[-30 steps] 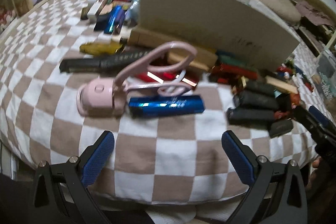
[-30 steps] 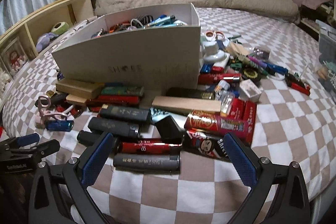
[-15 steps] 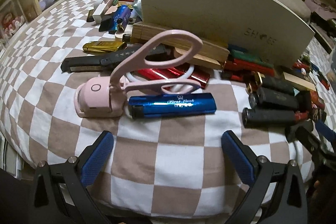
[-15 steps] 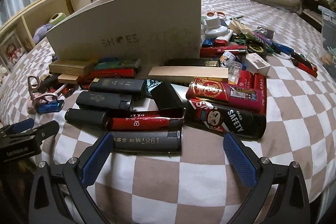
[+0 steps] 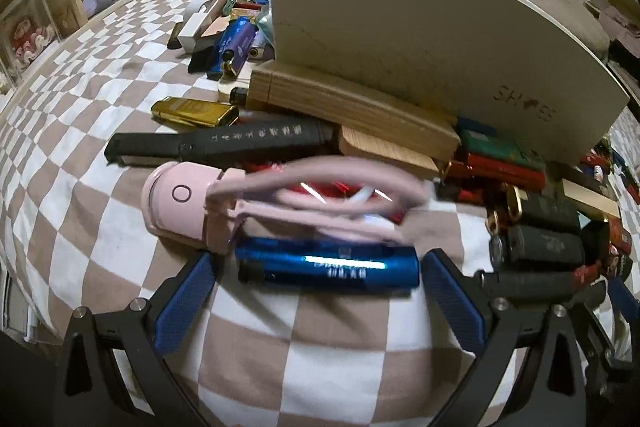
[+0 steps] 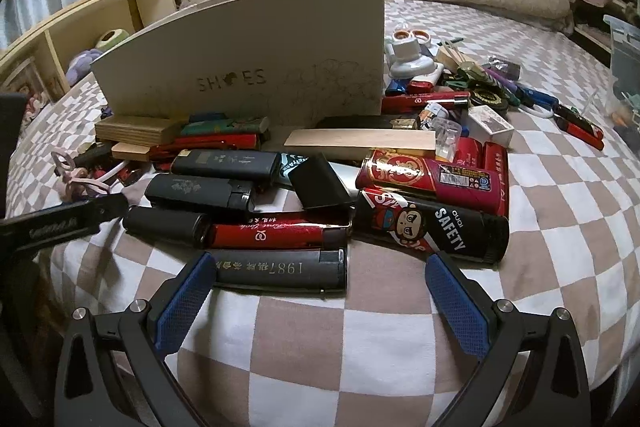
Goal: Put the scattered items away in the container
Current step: 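Lower both tools toward the blue lighter and the black printed lighter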
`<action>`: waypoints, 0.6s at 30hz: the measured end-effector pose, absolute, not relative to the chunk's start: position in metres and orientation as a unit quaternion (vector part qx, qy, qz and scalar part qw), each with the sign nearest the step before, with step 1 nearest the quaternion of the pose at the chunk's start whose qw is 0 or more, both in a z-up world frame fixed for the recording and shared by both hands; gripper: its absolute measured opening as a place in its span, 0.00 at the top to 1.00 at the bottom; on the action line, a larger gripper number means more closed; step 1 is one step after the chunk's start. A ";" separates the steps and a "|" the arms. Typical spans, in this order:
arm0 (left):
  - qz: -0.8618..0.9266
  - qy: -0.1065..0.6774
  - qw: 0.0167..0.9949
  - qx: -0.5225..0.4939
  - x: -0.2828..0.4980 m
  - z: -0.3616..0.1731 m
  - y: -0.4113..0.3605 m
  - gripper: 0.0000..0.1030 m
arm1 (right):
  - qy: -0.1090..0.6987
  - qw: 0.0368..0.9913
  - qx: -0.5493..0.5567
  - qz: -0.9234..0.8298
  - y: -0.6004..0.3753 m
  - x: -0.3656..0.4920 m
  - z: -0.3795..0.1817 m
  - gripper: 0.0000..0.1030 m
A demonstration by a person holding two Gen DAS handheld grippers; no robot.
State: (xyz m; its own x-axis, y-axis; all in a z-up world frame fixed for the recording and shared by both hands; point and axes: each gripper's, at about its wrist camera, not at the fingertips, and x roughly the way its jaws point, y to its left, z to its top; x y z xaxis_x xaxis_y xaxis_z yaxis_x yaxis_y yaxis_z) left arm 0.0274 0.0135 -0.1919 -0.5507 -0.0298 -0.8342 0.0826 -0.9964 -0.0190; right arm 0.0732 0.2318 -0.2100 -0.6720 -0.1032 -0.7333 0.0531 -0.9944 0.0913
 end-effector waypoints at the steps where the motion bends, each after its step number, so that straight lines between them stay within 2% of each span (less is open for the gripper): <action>1: -0.881 0.027 0.030 0.472 0.027 -0.192 0.014 0.00 | -0.029 0.044 0.399 -0.916 0.232 0.074 -0.210 0.00; 11: -0.893 0.002 0.002 0.449 0.033 -0.194 0.012 0.00 | 0.017 0.060 0.396 -0.916 0.211 0.076 -0.214 0.00; 18: -0.896 0.006 0.001 0.443 0.037 -0.193 0.013 0.00 | -0.001 0.041 0.402 -0.915 0.203 0.070 -0.214 0.00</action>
State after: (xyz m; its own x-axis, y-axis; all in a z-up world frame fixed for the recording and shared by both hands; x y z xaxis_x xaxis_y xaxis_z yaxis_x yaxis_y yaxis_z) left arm 0.0366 0.0132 -0.1931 -0.6066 0.0026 -0.7950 0.0075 -0.9999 -0.0089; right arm 0.0703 0.2028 -0.2141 -0.6733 -0.0759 -0.7355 0.0742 -0.9966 0.0349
